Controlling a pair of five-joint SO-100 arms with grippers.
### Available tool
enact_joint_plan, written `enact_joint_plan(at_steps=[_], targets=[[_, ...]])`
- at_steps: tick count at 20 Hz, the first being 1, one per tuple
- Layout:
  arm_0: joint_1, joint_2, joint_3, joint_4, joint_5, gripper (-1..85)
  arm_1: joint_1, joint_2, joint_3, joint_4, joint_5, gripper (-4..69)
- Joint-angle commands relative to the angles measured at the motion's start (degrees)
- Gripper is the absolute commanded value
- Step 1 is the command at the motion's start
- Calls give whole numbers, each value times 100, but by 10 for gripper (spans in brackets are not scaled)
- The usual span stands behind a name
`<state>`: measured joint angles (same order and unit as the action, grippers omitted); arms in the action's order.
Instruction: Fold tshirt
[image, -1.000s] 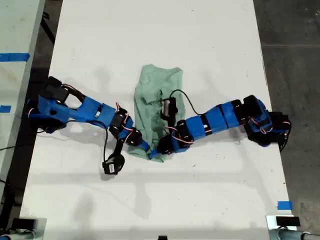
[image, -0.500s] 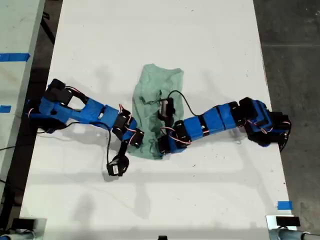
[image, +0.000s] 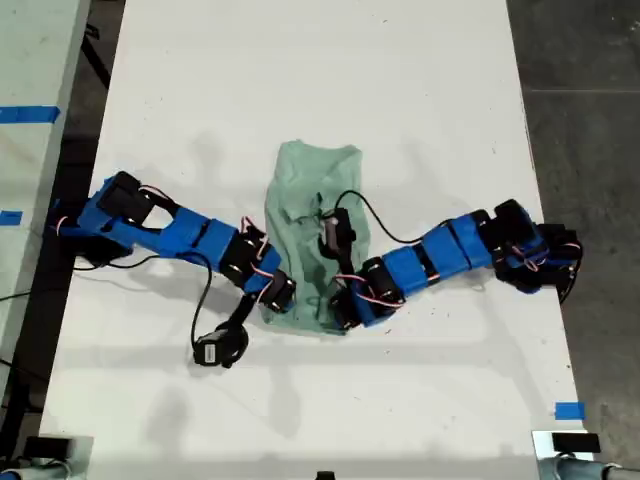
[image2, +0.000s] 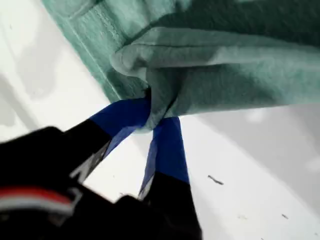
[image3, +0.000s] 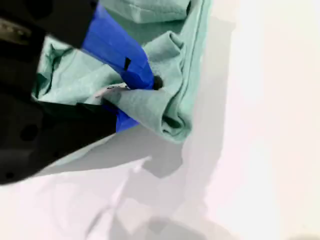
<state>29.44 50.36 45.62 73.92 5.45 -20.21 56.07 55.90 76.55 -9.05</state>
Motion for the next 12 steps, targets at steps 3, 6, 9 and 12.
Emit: enact_joint_plan(at_steps=[3,6,9,12], targets=[[782,193,-466,-598,-105,0,-1037,281,-1116,88,272,-15],[527,668,-519,-308,281,0,-721,809,-1063,703,141,-15],[-422,1415,-431,817,1230,0,352,1846,-378,1626,-633,-15],[-1898,1916,-422,1608,2540,0,1784,2997,642,1696,-1951,-15]])
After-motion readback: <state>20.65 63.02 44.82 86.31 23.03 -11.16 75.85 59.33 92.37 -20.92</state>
